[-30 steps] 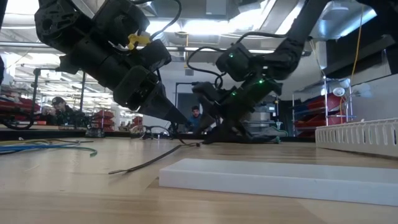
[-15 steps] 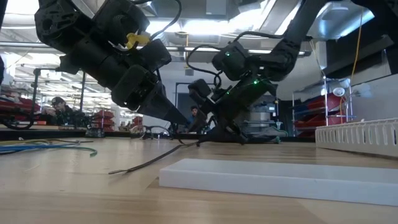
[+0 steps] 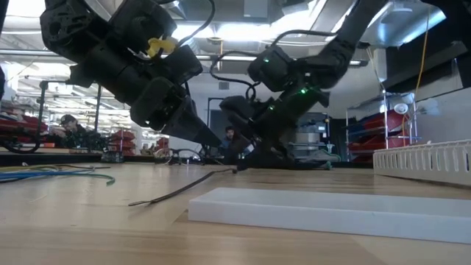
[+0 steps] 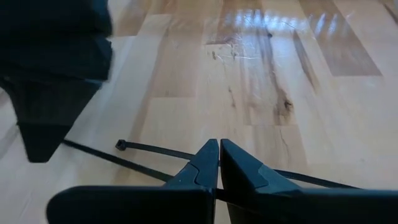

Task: Ziptie cables
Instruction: Wrap the cable wires with the black zip tie

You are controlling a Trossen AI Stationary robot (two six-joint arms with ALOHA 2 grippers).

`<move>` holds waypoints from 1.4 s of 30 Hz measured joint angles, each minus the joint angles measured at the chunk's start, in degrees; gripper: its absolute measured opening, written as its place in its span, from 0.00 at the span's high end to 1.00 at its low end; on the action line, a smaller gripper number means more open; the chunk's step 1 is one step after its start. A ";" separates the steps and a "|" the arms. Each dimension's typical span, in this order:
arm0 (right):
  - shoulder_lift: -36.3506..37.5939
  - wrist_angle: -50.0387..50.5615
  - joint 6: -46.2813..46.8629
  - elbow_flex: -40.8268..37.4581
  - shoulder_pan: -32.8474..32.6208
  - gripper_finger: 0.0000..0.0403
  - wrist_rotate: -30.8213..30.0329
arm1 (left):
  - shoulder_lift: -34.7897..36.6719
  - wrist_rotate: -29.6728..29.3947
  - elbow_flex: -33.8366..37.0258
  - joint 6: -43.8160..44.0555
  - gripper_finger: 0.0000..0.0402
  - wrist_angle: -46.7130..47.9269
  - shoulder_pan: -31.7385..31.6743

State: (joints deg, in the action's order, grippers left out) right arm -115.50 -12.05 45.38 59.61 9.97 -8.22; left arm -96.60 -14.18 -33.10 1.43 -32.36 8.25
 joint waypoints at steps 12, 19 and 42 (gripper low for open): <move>1.99 19.50 -5.40 7.79 -1.81 0.59 -7.22 | 0.00 0.09 0.00 0.04 1.00 0.55 0.00; 6.42 22.87 -6.82 7.49 -1.81 0.59 -8.29 | 0.02 0.08 0.00 0.04 1.00 0.49 0.27; 0.30 -9.08 17.42 -8.92 -4.59 0.47 -13.58 | 0.02 0.05 0.00 -0.35 1.00 0.24 0.90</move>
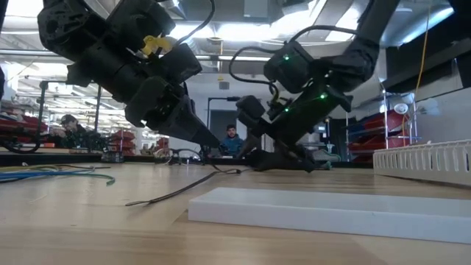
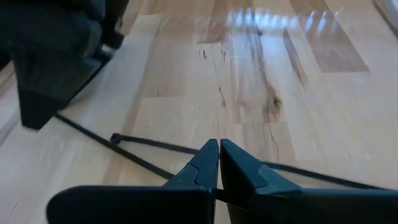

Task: Ziptie cables
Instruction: Wrap the cable wires with the black zip tie

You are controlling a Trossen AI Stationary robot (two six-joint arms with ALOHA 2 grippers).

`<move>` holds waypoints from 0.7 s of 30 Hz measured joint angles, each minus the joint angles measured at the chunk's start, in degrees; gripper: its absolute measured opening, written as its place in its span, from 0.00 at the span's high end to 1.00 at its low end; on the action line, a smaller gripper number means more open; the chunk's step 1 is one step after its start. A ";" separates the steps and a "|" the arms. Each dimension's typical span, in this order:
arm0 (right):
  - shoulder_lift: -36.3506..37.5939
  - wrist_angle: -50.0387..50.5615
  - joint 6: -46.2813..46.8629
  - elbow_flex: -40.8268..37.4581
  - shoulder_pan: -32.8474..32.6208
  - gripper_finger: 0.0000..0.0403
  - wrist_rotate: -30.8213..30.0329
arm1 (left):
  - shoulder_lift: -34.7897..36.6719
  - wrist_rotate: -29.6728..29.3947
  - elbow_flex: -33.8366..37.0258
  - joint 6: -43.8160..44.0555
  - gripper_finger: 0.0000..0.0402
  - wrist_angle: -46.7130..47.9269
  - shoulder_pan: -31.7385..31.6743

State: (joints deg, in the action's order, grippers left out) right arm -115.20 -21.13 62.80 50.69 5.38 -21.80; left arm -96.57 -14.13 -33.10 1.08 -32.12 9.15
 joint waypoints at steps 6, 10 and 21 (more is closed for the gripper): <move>-1.37 0.22 -1.82 1.54 -0.10 0.46 0.45 | 0.00 0.00 0.00 0.02 1.00 0.23 0.28; -1.43 0.40 -2.60 1.54 -0.10 0.46 0.80 | 0.00 0.00 0.01 0.00 1.00 0.24 0.33; -1.45 0.45 -3.12 1.45 -0.10 0.46 0.84 | 0.00 0.00 0.02 -0.29 1.00 -0.16 0.35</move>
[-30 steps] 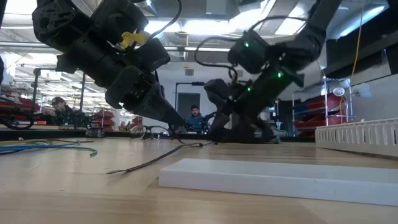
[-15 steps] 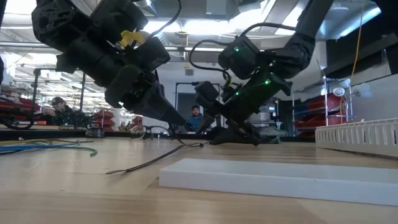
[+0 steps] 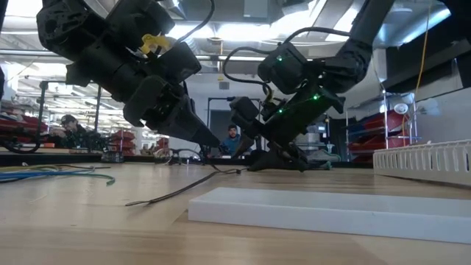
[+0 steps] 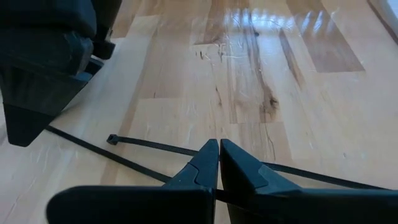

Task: Ziptie cables
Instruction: Wrap the cable wires with the black zip tie

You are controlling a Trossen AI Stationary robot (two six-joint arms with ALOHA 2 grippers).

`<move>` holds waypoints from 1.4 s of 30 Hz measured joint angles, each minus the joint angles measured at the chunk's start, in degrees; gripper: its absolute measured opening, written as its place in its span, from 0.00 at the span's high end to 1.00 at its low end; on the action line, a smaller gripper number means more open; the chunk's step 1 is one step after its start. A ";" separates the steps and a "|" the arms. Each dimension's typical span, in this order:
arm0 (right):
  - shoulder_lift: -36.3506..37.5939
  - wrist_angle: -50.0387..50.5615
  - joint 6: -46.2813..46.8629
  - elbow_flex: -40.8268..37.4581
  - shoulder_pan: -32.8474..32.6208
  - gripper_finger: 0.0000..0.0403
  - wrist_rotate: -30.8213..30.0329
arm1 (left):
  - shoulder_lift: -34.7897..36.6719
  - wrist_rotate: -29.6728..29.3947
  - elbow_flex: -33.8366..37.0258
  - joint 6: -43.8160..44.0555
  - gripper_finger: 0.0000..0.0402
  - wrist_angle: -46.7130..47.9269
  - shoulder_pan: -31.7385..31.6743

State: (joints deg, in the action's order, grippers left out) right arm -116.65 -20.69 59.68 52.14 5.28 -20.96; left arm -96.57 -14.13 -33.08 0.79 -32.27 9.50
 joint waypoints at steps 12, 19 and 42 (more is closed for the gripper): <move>-1.63 -1.97 -1.20 0.02 -0.79 0.53 1.00 | 0.00 2.13 -0.02 -1.24 1.00 -0.20 0.00; -2.32 -1.36 -2.29 0.94 -1.10 0.61 0.94 | 0.00 2.36 -0.02 -1.48 1.00 -0.41 0.62; -1.92 -3.48 -26.50 2.80 -4.65 1.00 2.39 | 0.87 2.01 -0.35 5.19 1.00 -1.35 2.93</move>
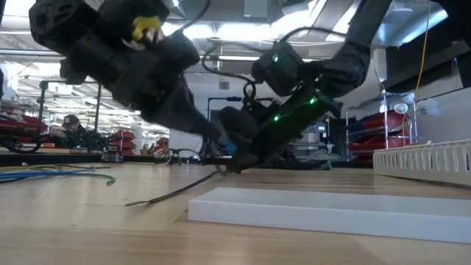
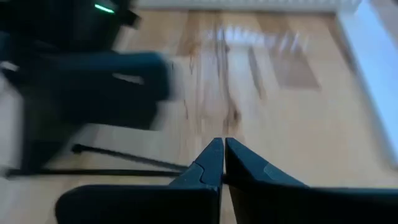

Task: Ziptie cables
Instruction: Wrap the cable wires with the black zip tie

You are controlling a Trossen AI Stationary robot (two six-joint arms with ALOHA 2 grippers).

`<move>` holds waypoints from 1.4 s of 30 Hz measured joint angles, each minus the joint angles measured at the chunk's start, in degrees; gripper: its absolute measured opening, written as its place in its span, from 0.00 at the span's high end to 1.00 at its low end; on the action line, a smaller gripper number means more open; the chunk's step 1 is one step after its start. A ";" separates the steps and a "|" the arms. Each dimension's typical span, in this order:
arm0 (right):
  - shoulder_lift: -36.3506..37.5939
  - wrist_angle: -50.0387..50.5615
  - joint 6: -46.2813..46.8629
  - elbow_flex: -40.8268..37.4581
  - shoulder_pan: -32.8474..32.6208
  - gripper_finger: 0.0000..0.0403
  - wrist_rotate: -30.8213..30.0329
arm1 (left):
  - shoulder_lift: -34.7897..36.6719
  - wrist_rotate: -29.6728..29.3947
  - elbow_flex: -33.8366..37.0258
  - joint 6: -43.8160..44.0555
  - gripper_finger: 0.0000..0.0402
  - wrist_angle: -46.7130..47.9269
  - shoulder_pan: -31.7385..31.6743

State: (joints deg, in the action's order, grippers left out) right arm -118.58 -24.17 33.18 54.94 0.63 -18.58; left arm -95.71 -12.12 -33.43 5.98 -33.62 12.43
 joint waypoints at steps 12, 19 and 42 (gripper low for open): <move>2.81 -2.03 -11.22 0.07 -5.74 1.00 -6.38 | 3.26 -0.52 0.22 6.03 1.00 12.37 0.65; 9.59 11.04 -2.05 0.65 -4.62 1.00 -4.77 | 3.26 -1.28 0.22 6.41 1.00 11.31 0.39; 3.39 11.35 39.50 1.44 2.45 0.40 7.92 | 2.34 -1.40 0.17 4.68 1.00 7.05 2.17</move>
State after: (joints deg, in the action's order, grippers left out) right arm -115.19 -12.82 72.68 56.38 3.08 -10.65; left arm -93.36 -13.52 -33.26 10.66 -26.57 14.60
